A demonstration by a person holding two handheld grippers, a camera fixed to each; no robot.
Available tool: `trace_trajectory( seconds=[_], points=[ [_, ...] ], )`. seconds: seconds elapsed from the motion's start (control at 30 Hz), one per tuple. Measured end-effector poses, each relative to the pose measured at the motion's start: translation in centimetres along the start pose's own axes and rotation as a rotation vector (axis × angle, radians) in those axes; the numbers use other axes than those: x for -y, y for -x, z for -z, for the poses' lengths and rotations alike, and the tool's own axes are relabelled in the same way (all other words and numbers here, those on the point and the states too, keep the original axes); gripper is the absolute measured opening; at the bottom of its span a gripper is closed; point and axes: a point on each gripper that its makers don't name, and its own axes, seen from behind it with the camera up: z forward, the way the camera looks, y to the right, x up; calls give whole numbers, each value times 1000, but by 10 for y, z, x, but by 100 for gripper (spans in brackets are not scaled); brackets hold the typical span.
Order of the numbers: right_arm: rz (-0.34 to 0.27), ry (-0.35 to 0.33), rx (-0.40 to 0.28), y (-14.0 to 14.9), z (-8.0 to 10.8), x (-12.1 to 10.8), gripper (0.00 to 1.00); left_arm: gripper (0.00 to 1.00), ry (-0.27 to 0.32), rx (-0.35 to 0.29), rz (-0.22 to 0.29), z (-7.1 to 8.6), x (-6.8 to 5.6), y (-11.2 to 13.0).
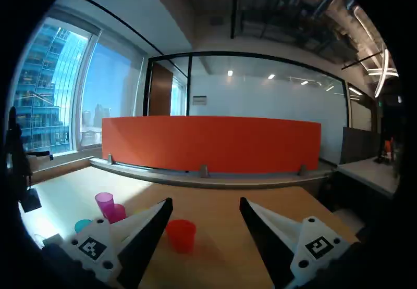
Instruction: Pour water
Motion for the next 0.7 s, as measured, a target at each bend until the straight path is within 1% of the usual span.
trace_trajectory(
  seconds=[0.1,0.3,0.5,0.6,0.7],
  points=[
    [4,-11,-2,-17,-3,2,99,87,35,1,4,-5,-8,-18],
    [9,-46,-7,-46,-6,8,99,87,99,1,35,-11,-18,-52],
    [-10,-78,-25,-76,-8,13,99,87,137,11,18,-16,-21,-75],
    [-22,-90,-26,-84,-10,13,99,87,160,6,17,-16,-25,-84],
    [-25,-100,-29,-85,-12,12,99,87,193,-2,13,-17,-30,-89]
  ],
)
